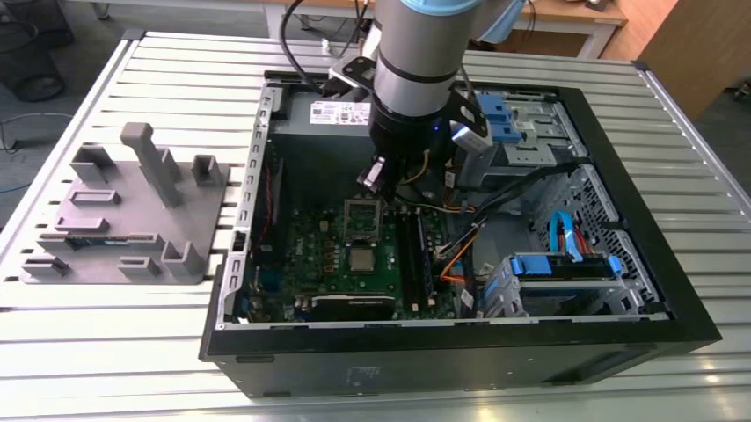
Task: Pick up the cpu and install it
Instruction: 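Close the cpu cover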
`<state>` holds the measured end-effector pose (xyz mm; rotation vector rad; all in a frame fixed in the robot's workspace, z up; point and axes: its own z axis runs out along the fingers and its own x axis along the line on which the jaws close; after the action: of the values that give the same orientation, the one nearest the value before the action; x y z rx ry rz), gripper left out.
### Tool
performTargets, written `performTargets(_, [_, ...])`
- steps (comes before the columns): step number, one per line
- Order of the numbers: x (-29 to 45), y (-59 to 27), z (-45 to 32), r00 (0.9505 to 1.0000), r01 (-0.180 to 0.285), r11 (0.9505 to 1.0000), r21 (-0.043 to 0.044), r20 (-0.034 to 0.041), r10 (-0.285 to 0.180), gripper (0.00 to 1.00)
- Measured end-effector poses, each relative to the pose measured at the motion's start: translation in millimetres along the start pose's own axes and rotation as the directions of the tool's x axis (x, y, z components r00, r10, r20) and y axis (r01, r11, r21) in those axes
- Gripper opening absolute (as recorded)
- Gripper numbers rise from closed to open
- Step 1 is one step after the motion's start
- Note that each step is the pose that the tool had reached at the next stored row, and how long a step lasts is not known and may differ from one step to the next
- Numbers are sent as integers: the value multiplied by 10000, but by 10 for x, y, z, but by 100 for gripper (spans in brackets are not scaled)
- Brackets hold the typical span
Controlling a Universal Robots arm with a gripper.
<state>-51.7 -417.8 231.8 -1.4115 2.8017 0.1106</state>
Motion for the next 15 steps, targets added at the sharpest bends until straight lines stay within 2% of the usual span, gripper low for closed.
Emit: performTargets(15, [3, 3, -62, 9981, 622, 9981, -18, -33, -622, 11])
